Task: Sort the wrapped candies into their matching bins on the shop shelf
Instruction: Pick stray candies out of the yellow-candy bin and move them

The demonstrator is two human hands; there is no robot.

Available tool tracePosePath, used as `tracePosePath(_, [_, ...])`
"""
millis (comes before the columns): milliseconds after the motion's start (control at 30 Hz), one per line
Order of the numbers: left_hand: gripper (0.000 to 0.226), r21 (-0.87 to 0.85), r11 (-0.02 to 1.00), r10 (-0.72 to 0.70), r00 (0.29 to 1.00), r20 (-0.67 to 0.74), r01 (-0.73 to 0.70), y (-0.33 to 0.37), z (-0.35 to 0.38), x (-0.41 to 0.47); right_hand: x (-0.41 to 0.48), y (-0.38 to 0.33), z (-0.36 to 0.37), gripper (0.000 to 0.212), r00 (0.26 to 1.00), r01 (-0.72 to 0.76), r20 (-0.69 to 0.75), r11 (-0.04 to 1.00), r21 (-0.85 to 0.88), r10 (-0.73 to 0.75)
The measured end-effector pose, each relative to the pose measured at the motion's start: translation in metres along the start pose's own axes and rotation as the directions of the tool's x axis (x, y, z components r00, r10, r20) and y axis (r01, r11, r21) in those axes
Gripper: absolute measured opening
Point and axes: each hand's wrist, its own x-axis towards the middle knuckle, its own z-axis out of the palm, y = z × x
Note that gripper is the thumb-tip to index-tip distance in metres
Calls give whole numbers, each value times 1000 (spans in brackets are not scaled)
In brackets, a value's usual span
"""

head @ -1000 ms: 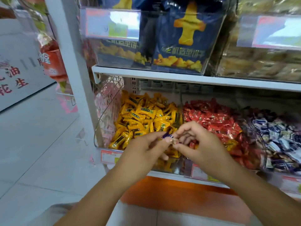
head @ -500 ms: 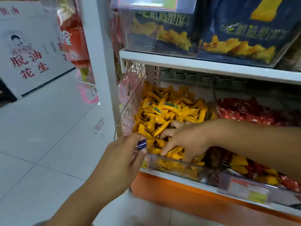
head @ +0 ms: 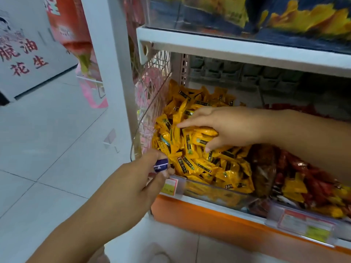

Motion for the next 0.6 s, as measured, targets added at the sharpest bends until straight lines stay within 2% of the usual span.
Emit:
tracePosePath(100, [6, 34, 999, 27, 999, -29, -26, 2, 3, 1, -20, -8, -1, 81, 994, 30, 106, 962, -272, -1])
tracePosePath(200, [13, 74, 995, 65, 998, -26, -63, 3, 3, 0, -15, -24, 23, 70, 961, 231, 217, 929, -289, -171])
tracePosePath(267, [15, 91, 993, 82, 997, -16, -80, 2, 2, 0, 1, -28, 44, 63, 942, 307, 232, 900, -309, -241])
tracePosePath(467, [13, 69, 997, 21, 999, 36, -23, -1, -2, 0, 29, -18, 40, 66, 976, 208, 135, 906, -369, -169])
tracePosePath(600, [12, -1, 1000, 5, 999, 44, -5, -2, -5, -2, 13, -9, 29, 49, 986, 143, 129, 935, -323, -107])
